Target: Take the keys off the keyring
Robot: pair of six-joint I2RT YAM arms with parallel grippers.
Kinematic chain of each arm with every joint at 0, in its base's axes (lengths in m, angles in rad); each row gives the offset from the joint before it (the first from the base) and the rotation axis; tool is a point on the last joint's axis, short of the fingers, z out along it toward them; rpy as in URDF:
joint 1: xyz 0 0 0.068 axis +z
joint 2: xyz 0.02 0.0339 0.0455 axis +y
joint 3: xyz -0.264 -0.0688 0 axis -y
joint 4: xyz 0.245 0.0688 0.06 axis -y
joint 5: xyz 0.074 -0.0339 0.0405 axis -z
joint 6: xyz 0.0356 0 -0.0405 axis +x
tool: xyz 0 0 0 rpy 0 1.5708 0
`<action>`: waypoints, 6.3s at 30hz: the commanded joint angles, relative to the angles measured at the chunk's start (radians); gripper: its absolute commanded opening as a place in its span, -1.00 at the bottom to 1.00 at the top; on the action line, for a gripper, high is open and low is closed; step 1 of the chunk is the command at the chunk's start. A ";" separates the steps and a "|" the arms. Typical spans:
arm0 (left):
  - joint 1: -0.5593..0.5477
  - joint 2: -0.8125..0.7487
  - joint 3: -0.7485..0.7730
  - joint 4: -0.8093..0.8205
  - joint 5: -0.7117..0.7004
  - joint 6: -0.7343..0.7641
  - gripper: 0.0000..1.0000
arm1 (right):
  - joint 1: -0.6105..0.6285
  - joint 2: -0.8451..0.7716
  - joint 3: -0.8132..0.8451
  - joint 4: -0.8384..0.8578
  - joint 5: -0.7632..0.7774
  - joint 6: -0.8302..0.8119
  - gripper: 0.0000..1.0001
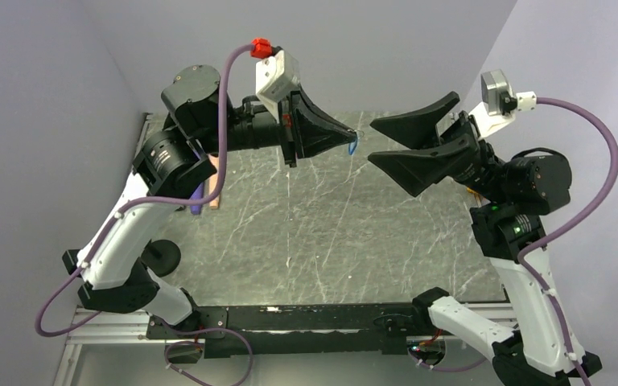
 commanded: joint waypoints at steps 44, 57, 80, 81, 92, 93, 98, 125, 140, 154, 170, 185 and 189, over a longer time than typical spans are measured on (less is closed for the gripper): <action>-0.272 -0.332 -0.574 0.496 -0.500 0.582 -1.00 | -0.040 0.131 -0.033 0.394 -0.264 0.360 0.12; -0.272 -0.327 -0.580 0.616 -0.537 0.380 -1.00 | -0.038 0.200 0.031 0.502 -0.255 0.420 -0.15; -0.272 -0.277 -0.529 0.599 -0.522 0.332 -1.00 | -0.038 0.220 0.035 0.569 -0.248 0.458 -0.38; -0.272 -0.276 -0.526 0.599 -0.524 0.332 -1.00 | -0.038 0.217 0.030 0.567 -0.248 0.457 -0.40; -0.272 -0.258 -0.502 0.609 -0.523 0.316 -1.00 | -0.038 0.189 -0.003 0.523 -0.238 0.434 -0.90; -0.272 -0.254 -0.495 0.604 -0.517 0.315 -1.00 | -0.039 0.190 0.000 0.515 -0.238 0.429 -0.98; -0.272 -0.251 -0.485 0.601 -0.515 0.310 -0.92 | -0.040 0.186 0.008 0.492 -0.246 0.416 -1.00; -0.250 -0.322 -0.446 0.325 -0.450 0.334 0.08 | -0.041 0.161 0.033 0.426 -0.215 0.364 -1.00; -0.237 -0.259 -0.391 0.293 -0.412 0.274 -0.19 | -0.039 0.153 0.018 0.466 -0.240 0.402 -1.00; -0.230 -0.253 -0.381 0.303 -0.405 0.255 -0.49 | -0.039 0.154 0.011 0.478 -0.262 0.415 -1.00; -0.209 -0.228 -0.331 0.284 -0.353 0.218 -0.97 | -0.040 0.181 -0.011 0.634 -0.344 0.561 -1.00; -0.198 -0.236 -0.339 0.306 -0.279 0.219 -1.00 | -0.040 0.262 -0.065 1.077 -0.310 0.936 -1.00; -0.198 -0.238 -0.341 0.300 -0.275 0.245 -1.00 | -0.039 0.287 -0.064 1.171 -0.291 1.021 -1.00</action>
